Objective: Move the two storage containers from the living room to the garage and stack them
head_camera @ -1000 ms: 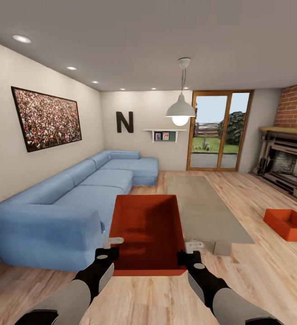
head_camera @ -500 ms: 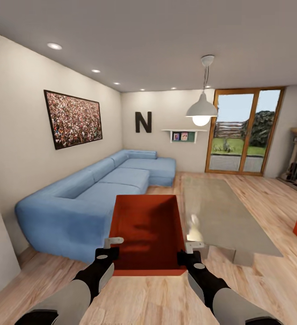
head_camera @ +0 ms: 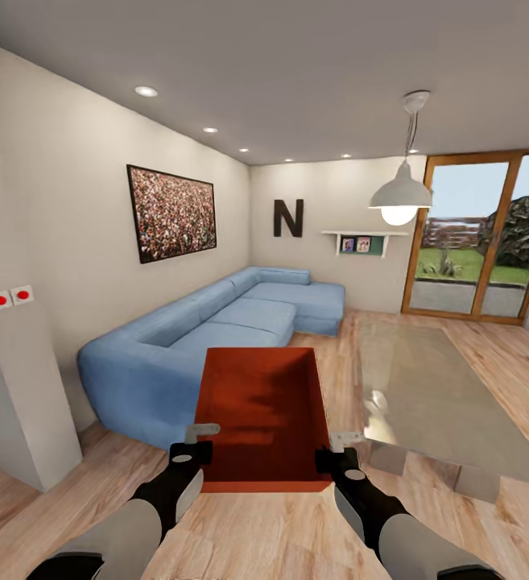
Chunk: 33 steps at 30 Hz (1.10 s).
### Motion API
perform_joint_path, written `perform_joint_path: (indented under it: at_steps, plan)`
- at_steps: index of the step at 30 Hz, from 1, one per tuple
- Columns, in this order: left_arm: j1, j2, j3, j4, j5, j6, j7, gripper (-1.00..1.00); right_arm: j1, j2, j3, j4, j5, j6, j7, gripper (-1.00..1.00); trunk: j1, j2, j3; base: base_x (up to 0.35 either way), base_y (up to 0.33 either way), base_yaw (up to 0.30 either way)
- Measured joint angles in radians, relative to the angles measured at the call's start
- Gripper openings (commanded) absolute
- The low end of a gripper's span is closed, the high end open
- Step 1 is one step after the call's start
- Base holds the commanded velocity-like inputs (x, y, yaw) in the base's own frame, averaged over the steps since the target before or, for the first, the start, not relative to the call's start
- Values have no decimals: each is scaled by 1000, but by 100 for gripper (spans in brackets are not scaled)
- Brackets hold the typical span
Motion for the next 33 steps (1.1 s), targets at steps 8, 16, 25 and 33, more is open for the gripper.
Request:
perform_joint_path:
  at_steps: [8, 16, 25, 33]
  plan:
    - [0, 0, 0, 0, 0, 0, 0, -100, 0, 0, 0, 0, 0, 0, 0, -100, 1, 0, 0, -135, 0, 276]
    - [0, 0, 1, 0, -1, 0, 0, -100, 0, 0, 1, 0, -1, 0, 0, -100, 1, 0, 0, -329, 0, 276]
    - [0, 0, 0, 0, 0, 0, 0, -100, 0, 0, 0, 0, 0, 0, 0, -100, 0, 0, 0, -275, 0, 276]
    - [0, 0, 0, 0, 0, 0, 0, -100, 0, 0, 0, 0, 0, 0, 0, -100, 0, 0, 0, -18, 0, 276]
